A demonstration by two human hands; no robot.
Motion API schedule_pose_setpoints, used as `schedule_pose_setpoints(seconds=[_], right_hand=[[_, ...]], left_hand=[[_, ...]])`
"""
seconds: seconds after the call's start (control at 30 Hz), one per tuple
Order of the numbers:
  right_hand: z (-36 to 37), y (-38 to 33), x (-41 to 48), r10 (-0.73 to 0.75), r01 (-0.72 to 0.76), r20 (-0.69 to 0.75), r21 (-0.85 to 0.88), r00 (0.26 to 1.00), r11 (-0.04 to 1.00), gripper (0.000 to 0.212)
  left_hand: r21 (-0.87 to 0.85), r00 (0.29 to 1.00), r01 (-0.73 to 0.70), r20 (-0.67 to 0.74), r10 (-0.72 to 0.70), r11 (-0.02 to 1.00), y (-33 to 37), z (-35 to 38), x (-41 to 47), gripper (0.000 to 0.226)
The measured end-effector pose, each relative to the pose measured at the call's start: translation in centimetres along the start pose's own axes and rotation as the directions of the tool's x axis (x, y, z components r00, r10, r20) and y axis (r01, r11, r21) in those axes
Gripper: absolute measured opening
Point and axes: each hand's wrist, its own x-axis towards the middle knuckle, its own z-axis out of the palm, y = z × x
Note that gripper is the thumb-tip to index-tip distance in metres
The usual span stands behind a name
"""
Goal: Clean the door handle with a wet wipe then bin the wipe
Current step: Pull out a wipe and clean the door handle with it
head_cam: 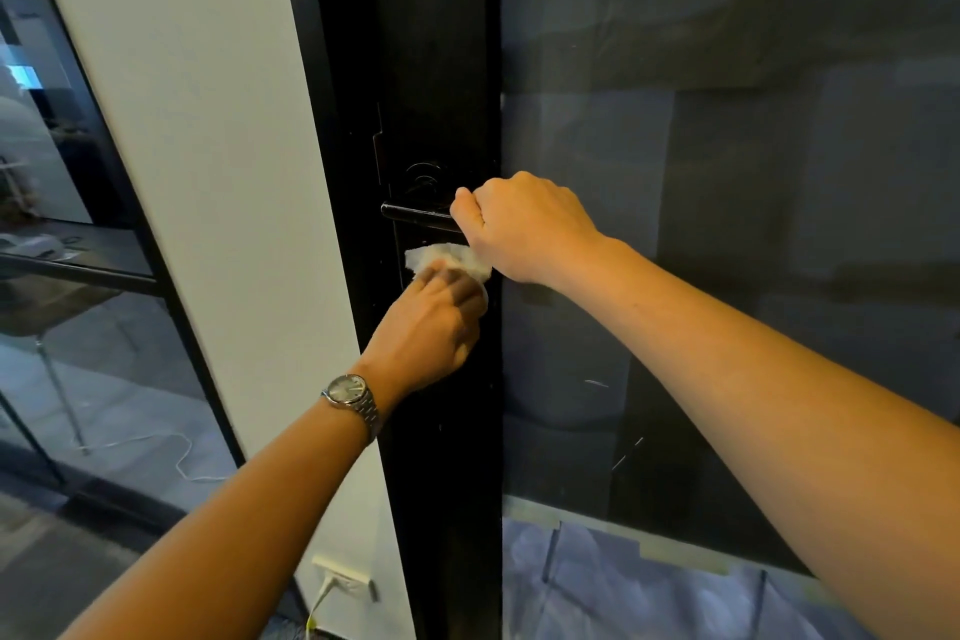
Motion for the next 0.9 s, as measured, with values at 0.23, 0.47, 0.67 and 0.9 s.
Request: schedule_pose_setpoints(seconds=[0.23,0.47,0.67,0.9], right_hand=[[-0.1,0.0,-0.1,0.003,-0.003,0.0,0.007,1.0,1.0,0.057],[-0.1,0.0,-0.1,0.004,-0.004,0.001,0.009,1.0,1.0,0.057],[-0.2,-0.1,-0.1,0.0,0.0,-0.001,0.003,1.0,1.0,0.057],[-0.1,-0.1,-0.1,-0.001,0.001,0.005,0.006,1.0,1.0,0.058]], left_hand=[[-0.703,0.508,0.614,0.003,-0.862,0.359,1.2,-0.9,1.4,0.025],[-0.676,0.602,0.618,0.078,-0.795,0.402,0.8,-3.1,1.5,0.025],[-0.69,0.562,0.609,0.028,-0.826,0.391,-0.2,-2.9,1.3,0.024],[-0.651,0.365,0.755,0.312,-0.877,0.083,-0.7,-1.5,0.3,0.029]])
